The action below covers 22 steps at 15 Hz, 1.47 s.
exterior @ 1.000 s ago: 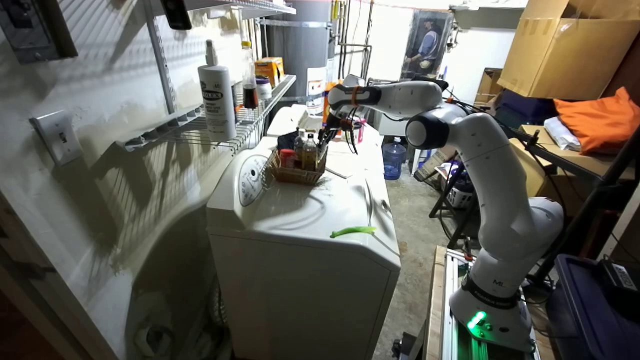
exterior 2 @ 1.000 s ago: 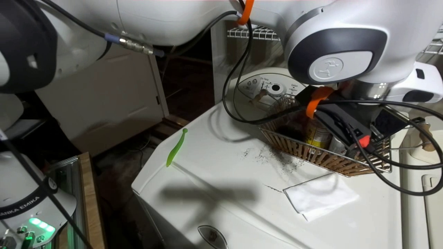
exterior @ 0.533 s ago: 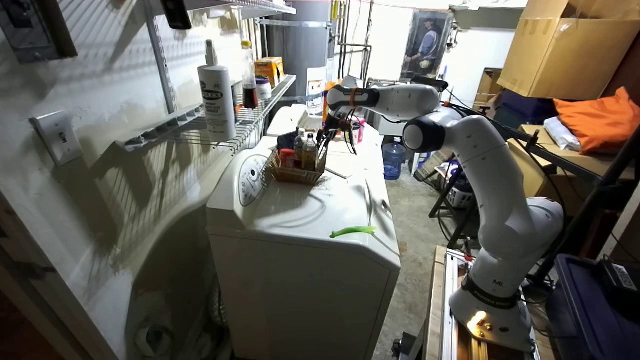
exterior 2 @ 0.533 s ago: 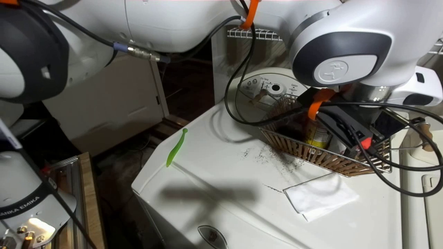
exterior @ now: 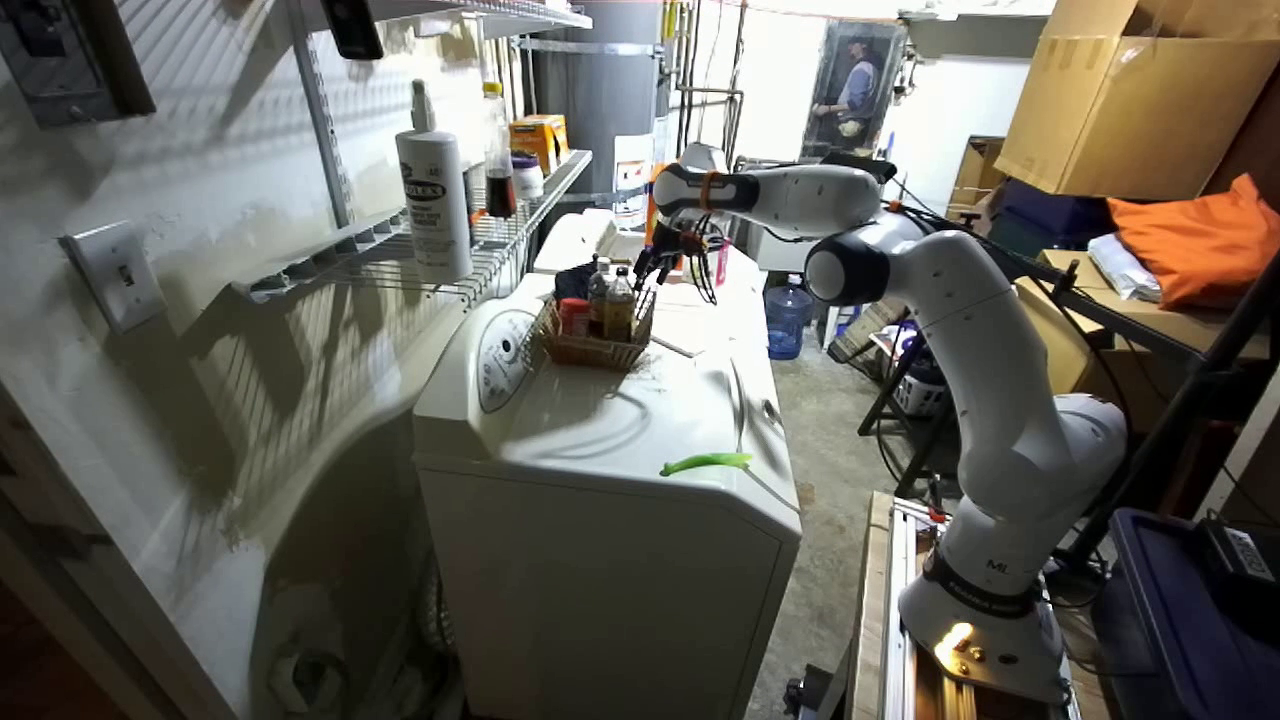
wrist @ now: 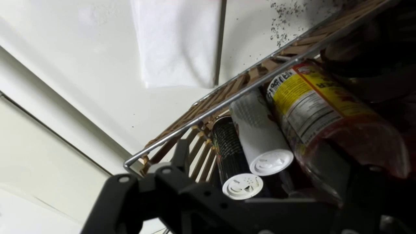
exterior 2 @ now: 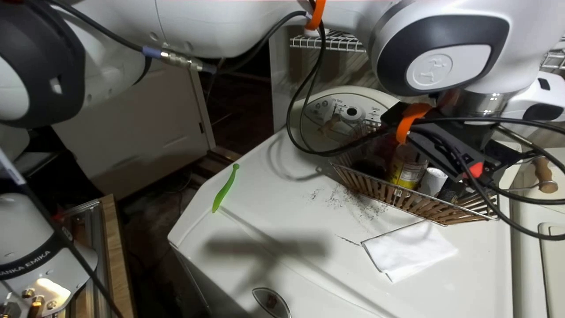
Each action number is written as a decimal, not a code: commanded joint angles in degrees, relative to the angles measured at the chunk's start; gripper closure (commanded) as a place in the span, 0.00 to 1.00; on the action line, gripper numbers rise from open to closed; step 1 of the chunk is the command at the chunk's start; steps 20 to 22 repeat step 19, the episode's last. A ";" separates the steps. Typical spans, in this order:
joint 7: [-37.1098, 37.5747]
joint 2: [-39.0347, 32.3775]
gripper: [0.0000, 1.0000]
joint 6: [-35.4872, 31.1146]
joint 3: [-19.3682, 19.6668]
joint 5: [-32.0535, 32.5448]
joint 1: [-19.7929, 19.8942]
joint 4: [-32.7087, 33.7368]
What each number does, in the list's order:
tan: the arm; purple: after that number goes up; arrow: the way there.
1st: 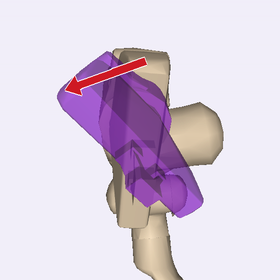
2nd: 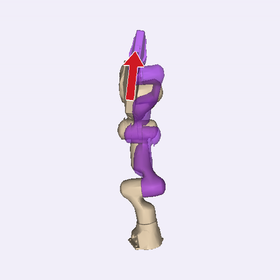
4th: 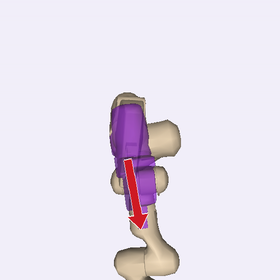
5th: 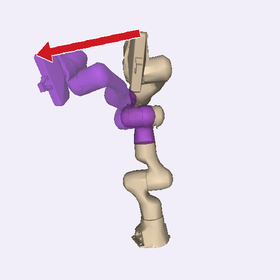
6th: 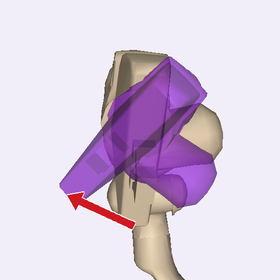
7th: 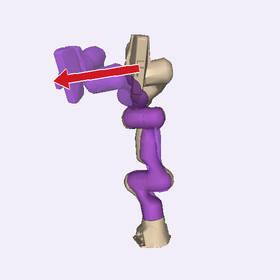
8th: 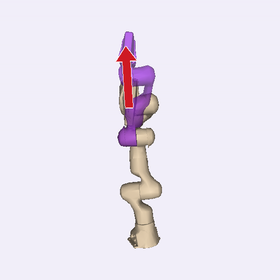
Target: Put the black and white containers in the basket.
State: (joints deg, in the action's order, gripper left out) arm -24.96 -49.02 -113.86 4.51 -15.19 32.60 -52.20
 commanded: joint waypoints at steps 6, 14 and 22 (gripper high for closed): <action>0.18 13.34 0.00 9.00 5.15 9.44 -5.54 -9.15; 4.17 31.79 0.00 8.99 4.84 14.64 -15.42 -26.93; 3.77 26.40 0.00 12.40 4.72 12.25 -13.92 -19.10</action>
